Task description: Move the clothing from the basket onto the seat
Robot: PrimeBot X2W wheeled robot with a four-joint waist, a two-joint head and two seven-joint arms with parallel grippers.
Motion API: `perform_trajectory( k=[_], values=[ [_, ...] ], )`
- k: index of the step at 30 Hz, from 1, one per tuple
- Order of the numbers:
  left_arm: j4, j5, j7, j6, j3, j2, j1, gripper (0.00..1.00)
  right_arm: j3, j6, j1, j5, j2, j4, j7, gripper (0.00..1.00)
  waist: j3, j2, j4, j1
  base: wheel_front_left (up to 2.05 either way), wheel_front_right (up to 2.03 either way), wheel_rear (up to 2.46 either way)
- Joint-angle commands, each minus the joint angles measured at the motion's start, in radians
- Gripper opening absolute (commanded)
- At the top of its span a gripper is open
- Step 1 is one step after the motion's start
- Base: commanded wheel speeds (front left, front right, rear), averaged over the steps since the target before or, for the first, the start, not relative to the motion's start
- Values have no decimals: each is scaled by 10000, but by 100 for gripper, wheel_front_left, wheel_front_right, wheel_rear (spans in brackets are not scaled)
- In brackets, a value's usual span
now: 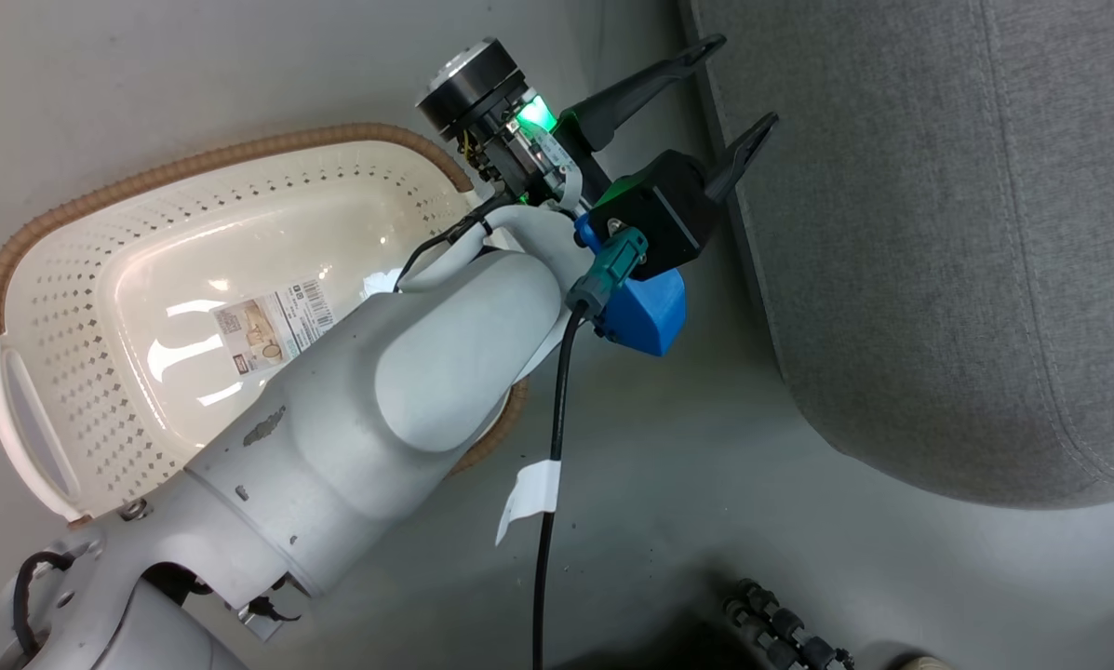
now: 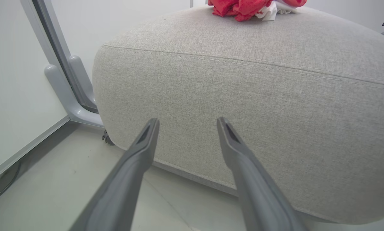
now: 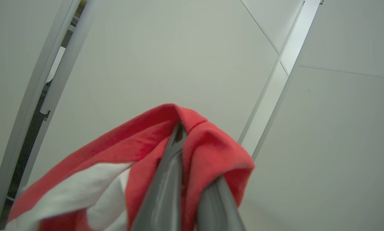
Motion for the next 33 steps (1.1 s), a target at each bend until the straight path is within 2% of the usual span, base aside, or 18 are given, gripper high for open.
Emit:
perform_trajectory(
  k=[1, 7, 18, 22, 23, 24, 25, 26, 33],
  values=[
    [-35, 19, -16, 9, -21, 32, -179, 100, -108, 1, 257, -77, -56, 278, -3, 0, 82, 0, 27, -2, 0, 0, 0],
    [-44, -23, -30, 8, -76, 104, -292, 100, 187, 0, 766, -349, 131, 1407, -5, 0, 201, 0, 62, -2, 0, 0, 0],
    [-57, -159, -58, 116, -157, 42, -234, 100, 696, 1, 1015, -998, 1676, 2495, -5, 0, 171, 0, 184, -2, 0, 0, 0],
    [-56, -193, -71, 144, -168, 29, -241, 100, 1055, 1, 942, -1116, 1758, 3022, -5, 0, 125, 0, 238, -2, 0, 0, 0],
    [-40, -210, -56, 152, -170, 41, -228, 100, 1030, 0, 924, -1031, 1757, 3069, -5, 18, 95, 0, 233, -2, 0, 0, 0],
    [-40, -210, -56, 152, -170, 41, -228, 100, 1030, 0, 924, -1031, 1757, 3069, -5, 18, 95, 0, 233, -2, 0, 0, 0],
    [-26, -227, -62, 160, -171, 49, -204, 100, 1032, 0, 1049, -929, 1729, 3036, -5, 48, 51, 0, 220, -2, 0, 0, 0],
    [-10, -242, -69, 169, -174, 55, -170, 100, 1043, 1, 1195, -872, 1702, 2954, -5, 100, -11, 0, 211, -2, 0, 0, 0],
    [-52, -420, -125, 303, -63, 24, 308, 100, 1011, 0, 2318, -525, 1710, 2346, -5, 100, -922, 0, 221, -2, 0, 0, 0]
  ],
)
